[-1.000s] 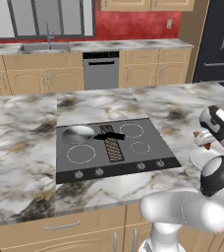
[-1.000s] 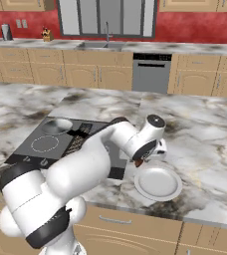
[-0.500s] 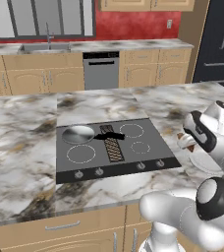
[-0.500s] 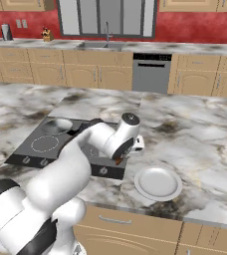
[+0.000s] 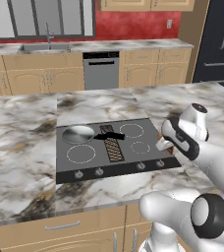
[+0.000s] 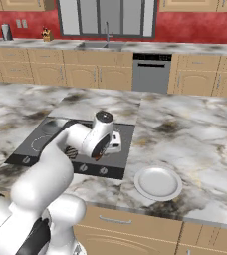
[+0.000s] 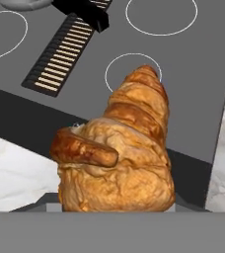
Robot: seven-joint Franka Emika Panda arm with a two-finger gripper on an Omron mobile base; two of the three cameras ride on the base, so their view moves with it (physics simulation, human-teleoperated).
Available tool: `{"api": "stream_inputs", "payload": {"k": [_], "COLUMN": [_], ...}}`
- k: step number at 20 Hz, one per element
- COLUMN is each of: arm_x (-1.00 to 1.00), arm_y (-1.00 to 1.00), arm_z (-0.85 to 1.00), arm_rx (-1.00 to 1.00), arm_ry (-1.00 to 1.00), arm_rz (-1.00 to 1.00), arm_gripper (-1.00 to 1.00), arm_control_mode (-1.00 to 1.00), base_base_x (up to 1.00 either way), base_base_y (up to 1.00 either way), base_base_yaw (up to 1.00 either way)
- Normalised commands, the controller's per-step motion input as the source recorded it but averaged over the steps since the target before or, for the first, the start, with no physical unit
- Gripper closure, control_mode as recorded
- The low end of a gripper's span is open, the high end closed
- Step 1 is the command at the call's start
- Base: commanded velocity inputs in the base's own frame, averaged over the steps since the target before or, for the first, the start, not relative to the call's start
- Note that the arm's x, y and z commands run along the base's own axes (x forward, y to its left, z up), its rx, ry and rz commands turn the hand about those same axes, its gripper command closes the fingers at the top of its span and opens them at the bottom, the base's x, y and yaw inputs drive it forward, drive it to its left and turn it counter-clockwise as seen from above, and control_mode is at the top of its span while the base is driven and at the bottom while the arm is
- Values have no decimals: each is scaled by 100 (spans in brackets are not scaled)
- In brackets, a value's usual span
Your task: Pick the croissant and place it on the pan. Then turn on the stove to warm the croissant.
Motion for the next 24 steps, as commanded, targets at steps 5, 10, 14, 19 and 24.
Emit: {"api": "stream_inputs", "payload": {"k": [5,10,14,19,24], "arm_x": [19,23,23,20,22], "arm_y": [73,67,59,52,38], "arm_z": [0,0,0,0,0], "arm_rx": [0,0,0,0,0], "arm_ry": [0,0,0,0,0], "arm_rz": [3,4,4,4,0], "arm_gripper": [100,100,100,100,100], "arm_control_mode": [-100,-100,-100,-100,-100], "base_base_x": [0,0,0,0,0], "base_base_y": [0,0,0,0,0], "base_base_yaw": [0,0,0,0,0]}}
